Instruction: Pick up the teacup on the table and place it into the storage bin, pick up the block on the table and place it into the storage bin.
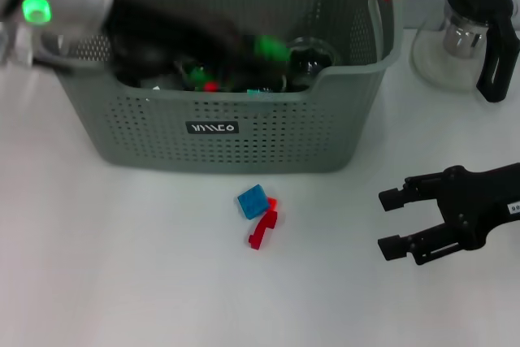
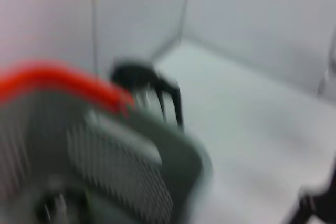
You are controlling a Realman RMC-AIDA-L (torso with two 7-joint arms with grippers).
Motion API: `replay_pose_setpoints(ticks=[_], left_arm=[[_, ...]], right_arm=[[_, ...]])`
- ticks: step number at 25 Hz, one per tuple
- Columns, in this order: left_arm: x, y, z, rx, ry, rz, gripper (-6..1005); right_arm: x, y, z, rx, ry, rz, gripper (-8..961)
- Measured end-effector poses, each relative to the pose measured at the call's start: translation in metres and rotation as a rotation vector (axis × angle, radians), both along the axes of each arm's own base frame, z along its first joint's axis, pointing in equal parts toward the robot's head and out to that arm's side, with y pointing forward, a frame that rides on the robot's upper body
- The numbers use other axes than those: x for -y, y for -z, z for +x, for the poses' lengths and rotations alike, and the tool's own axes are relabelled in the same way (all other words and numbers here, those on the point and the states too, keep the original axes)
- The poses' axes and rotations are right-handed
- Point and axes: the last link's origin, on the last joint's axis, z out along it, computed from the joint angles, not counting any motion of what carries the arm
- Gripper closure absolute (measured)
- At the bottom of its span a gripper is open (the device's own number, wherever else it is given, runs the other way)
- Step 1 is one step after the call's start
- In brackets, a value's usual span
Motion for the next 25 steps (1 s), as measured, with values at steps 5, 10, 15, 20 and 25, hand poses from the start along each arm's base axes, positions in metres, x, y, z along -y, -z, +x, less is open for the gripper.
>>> replay_pose_setpoints(ticks=[5,10,15,20,25], left_arm=[[-0.047,-0.013,0.009,0.098,-0.019,0.078,534],[-0.092,-0.001,-0.006,0.134,-0.123,0.092,512],[-0.105,0.014,-0.016,0.128,-0.139,0.068,490],[-0.112,0.018,-0.020,0.117,-0.142,0.132,468],[-0.110,0.016,-0.020,0.110,-0.136,0.131,341]], right_arm=[[-0.002,0.000,-0.003,-0.001,-0.006,-0.001,27],[-0.002,0.000,-0.003,0.001,-0.007,0.001,27],[-0.003,0.000,-0.003,0.004,-0.001,0.002,26],[-0.003,0.000,-0.003,0.005,-0.002,0.003,27],[-0.004,0.000,-0.003,0.007,-0.005,0.003,27]])
